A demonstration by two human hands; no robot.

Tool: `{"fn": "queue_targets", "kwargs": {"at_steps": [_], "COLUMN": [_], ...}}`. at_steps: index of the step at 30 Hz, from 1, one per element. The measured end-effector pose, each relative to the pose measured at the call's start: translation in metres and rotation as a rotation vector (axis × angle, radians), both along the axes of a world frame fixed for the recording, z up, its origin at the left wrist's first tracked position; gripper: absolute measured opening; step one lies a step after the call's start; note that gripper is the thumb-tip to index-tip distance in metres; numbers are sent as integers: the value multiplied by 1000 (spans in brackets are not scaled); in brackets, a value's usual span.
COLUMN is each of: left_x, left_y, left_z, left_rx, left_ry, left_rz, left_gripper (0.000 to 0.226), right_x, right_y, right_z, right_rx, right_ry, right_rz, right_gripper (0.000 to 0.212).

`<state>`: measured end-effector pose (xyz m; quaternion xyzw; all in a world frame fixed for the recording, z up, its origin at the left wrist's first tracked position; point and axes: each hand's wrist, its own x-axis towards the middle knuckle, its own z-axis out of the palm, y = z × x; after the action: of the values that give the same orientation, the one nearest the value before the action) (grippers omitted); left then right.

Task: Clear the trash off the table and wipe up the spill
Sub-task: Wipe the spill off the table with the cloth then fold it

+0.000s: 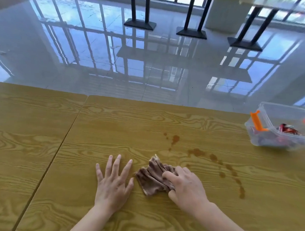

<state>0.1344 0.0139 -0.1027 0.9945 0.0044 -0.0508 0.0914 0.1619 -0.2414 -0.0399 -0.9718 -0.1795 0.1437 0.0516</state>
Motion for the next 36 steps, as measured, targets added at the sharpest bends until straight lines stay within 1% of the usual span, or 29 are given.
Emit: {"fn": "queue_targets", "kwargs": {"at_steps": [2, 4, 6, 8, 10, 12, 15, 17, 19, 21, 23, 25, 26, 28, 29, 31, 32, 33, 36], "left_x": [6, 11, 14, 16, 19, 20, 17, 17, 18, 19, 20, 19, 18, 18, 18, 19, 19, 20, 21], "left_y": [-24, -45, -58, -66, -72, -79, -86, -85, -84, -84, -84, -85, -84, -84, -84, -87, -88, -92, -110], "left_z": [2, 2, 1, 0, 1, -1, -9, -10, -10, -8, -8, -10, -10, -11, -11, -9, -9, -8, -7], "left_rx": [5, 21, 39, 42, 25, 9, 39, 80, 106, 119, 126, 121, 120, 118, 119, 125, 131, 135, 90], "left_ry": [-2, 10, 20, 10, 1, 6, 8, -1, 4, 1, 3, 5, 2, 2, 4, 17, 35, 58, 99], "left_rz": [-61, -76, -55, -36, -36, -22, -5, -4, -8, -3, 0, -3, -4, -7, -5, -4, -9, -6, 74], "left_gripper": [60, 58, 60, 60, 59, 59, 64, 68, 69, 69, 69, 69, 69, 70, 70, 71, 73, 75, 85], "right_x": [-6, -6, -9, -18, -30, -43, -44, -22, 0, 4, -20, -52, -61, -60, -54, -41, -39, -41, -76], "right_y": [-20, -26, -20, -20, -41, -74, -116, -116, -101, -80, -71, -88, -103, -140, -153, -162, -154, -143, -122], "right_z": [-4, -10, -23, -34, -42, -47, -46, -39, -36, -39, -45, -49, -49, -50, -49, -46, -43, -41, -46], "right_rx": [-21, 81, 161, 124, 69, 46, 7, 2, 17, 1, 33, 36, 20, -37, -46, -61, -63, -48, 7], "right_ry": [-46, -38, -21, -80, -132, -164, -147, -135, -91, -96, -99, -108, -104, -133, -129, -110, -110, -101, -106], "right_rz": [-100, -128, 11, 152, 182, 127, -70, -203, -271, -215, -69, 71, 67, -57, -170, -371, -402, -382, -118], "right_gripper": [44, 57, 62, 60, 54, 52, 56, 59, 58, 58, 57, 54, 54, 56, 57, 60, 59, 57, 53]}}
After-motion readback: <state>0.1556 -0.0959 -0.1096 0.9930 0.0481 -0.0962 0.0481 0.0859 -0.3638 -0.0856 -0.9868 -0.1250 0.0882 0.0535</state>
